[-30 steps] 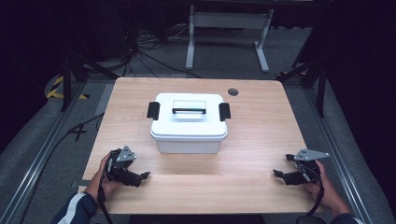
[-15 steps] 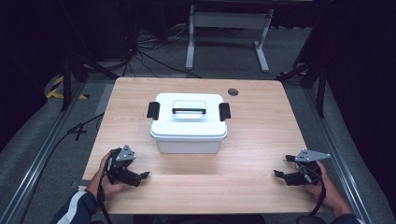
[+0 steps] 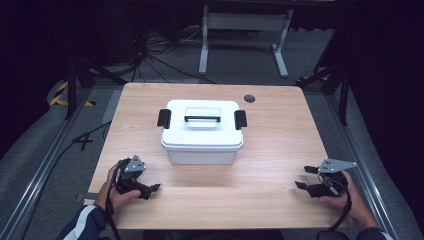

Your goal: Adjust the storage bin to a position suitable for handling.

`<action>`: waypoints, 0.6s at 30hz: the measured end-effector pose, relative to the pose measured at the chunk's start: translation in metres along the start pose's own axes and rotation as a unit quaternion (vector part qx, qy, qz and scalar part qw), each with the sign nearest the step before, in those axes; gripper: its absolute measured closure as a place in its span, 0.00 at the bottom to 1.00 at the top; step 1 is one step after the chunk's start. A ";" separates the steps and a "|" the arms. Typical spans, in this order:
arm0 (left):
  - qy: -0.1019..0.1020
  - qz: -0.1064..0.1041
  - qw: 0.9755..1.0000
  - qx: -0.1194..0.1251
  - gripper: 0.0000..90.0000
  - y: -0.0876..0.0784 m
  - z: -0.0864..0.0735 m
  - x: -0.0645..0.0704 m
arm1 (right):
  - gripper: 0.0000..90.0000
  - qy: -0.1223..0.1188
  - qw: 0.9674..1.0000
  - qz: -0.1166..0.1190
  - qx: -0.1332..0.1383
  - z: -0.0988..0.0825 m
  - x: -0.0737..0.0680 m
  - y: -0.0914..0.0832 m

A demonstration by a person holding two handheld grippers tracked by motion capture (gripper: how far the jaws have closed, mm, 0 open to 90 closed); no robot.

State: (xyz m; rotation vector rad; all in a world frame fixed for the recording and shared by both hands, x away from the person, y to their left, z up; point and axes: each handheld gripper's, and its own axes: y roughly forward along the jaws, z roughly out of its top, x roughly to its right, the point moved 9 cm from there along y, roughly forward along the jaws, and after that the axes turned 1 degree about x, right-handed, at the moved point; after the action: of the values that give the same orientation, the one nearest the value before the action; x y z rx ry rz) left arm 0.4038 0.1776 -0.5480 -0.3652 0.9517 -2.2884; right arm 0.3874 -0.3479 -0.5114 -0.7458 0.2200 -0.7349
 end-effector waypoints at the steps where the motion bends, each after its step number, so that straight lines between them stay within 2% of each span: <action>1: -0.002 0.001 1.000 0.000 0.01 0.000 0.000 0.000 | 0.35 -0.008 1.000 -0.001 -0.012 0.002 0.000 0.001; 6: -0.001 0.000 1.000 -0.001 0.01 0.000 0.000 0.000 | 0.39 -0.039 0.999 0.006 -0.019 0.029 -0.007 0.003; 10: -0.001 0.002 1.000 0.000 0.01 0.000 0.000 0.000 | 0.41 -0.071 0.997 0.004 -0.011 0.065 -0.010 0.000; 12: -0.002 0.003 1.000 0.001 0.01 0.000 0.000 0.000 | 0.42 -0.077 0.997 0.012 0.001 0.085 -0.012 -0.001; 16: -0.004 0.006 1.000 0.001 0.01 -0.001 -0.001 0.000 | 0.43 -0.103 0.995 0.011 0.010 0.116 -0.016 0.000; 18: -0.004 0.006 1.000 0.001 0.01 -0.001 -0.001 0.000 | 0.43 -0.108 0.994 0.012 0.013 0.131 -0.019 0.000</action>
State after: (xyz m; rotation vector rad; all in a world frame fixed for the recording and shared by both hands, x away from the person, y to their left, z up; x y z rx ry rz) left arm 0.4034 0.1787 -0.5479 -0.3664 0.9451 -2.2748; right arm 0.4295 -0.2644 -0.4171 -0.7896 0.0233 -0.6276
